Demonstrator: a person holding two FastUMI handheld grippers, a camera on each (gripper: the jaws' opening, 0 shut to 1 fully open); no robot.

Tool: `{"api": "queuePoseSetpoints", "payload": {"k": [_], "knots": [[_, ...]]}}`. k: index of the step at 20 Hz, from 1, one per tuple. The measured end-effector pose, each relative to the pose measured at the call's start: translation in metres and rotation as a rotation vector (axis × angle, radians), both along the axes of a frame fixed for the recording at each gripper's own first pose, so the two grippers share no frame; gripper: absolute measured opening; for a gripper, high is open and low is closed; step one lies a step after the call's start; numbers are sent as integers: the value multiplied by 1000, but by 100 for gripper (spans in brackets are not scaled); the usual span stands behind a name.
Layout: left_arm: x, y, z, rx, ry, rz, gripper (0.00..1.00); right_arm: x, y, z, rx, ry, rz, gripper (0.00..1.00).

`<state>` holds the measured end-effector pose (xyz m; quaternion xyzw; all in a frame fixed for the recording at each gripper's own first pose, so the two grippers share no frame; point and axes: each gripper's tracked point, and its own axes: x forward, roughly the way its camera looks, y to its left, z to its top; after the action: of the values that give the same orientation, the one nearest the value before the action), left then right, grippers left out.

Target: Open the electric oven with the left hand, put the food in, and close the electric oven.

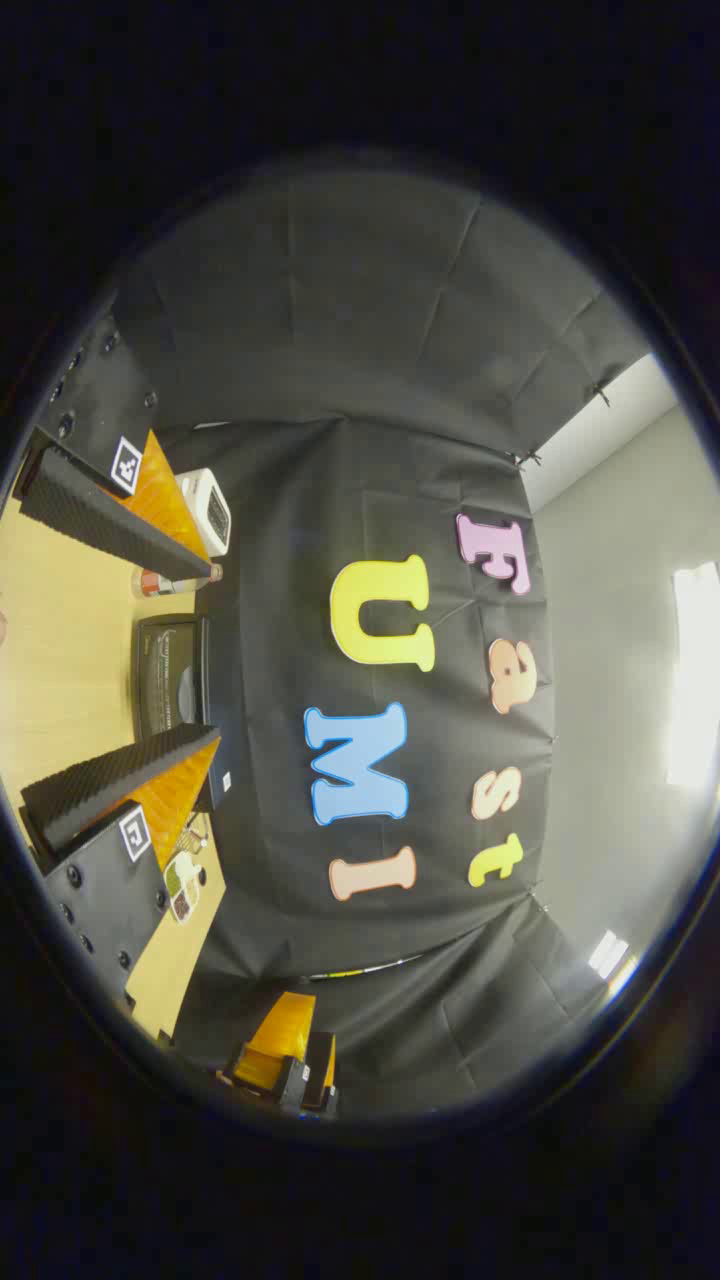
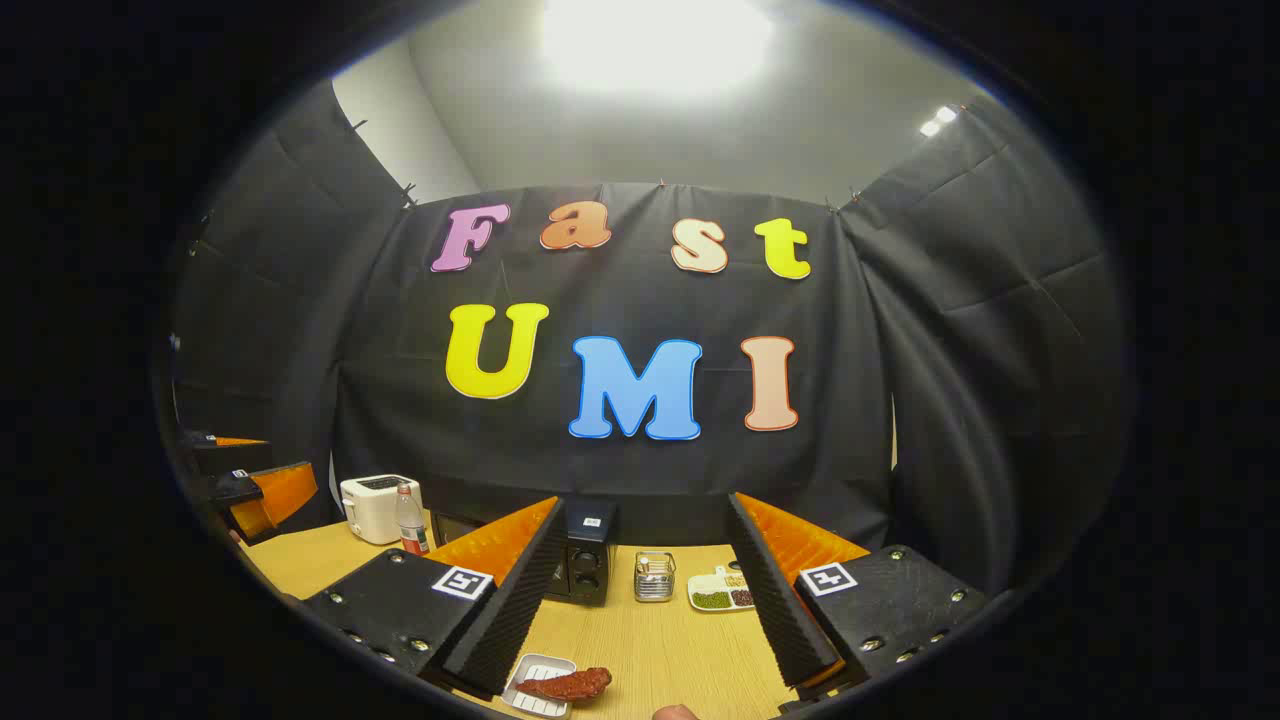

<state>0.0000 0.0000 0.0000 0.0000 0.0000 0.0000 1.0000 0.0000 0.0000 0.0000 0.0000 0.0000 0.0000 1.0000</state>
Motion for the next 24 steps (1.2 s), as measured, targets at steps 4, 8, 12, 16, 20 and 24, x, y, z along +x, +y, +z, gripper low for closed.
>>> {"api": "queuePoseSetpoints", "payload": {"k": [4, 8, 12, 16, 20, 24], "knots": [[-5, -3, 1, 1, -5, 3, 90, -1, -4, -1, -9, -3, -2, 100], [-6, -10, 1, -5, -6, 3, 100, -2, -10, -4, -4, -1, -1, 96], [-3, -17, 7, 3, -13, 11, 100, 2, -18, -6, 0, -6, 8, 96], [-1, -24, 8, 1, -16, 35, 100, 2, -23, -12, 18, -6, 41, 96], [9, -24, 10, 23, -20, 55, 100, 5, -38, -18, 19, -20, 45, 96], [37, -27, 14, 5, -25, 41, 100, 11, -45, -21, 38, -21, 29, 96]]}}
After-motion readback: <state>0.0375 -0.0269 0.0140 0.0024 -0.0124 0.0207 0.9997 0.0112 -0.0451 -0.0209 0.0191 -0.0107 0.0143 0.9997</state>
